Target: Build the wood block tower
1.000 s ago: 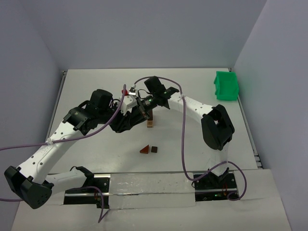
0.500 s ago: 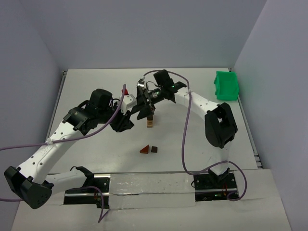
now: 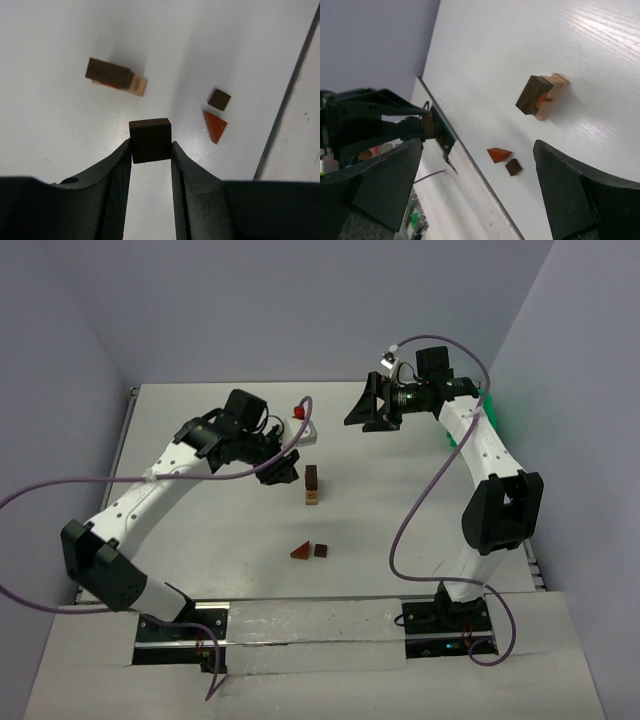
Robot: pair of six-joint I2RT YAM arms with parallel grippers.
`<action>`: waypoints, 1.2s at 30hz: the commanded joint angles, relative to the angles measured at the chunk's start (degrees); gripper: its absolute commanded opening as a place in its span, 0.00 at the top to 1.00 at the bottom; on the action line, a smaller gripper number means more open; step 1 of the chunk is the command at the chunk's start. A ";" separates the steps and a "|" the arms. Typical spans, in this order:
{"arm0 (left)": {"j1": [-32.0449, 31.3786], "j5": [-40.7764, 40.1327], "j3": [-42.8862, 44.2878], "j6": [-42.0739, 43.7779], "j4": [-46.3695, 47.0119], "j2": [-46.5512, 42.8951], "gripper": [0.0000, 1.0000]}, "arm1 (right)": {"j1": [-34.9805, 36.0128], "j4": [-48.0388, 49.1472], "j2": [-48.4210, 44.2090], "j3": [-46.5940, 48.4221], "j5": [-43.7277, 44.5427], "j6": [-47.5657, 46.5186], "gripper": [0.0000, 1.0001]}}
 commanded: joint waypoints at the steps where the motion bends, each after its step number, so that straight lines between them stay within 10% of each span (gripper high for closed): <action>1: 0.14 4.03 12.91 10.79 -5.85 8.64 0.95 | -0.09 -7.20 -2.57 2.73 5.00 -7.62 0.00; 15: 1.49 7.24 48.24 21.04 -28.16 41.01 1.00 | -2.13 -12.85 -7.45 0.89 19.03 -14.42 0.00; 36: 1.76 4.49 42.37 22.81 -21.64 44.87 1.00 | -7.68 -13.00 -8.53 1.56 22.72 -14.42 0.00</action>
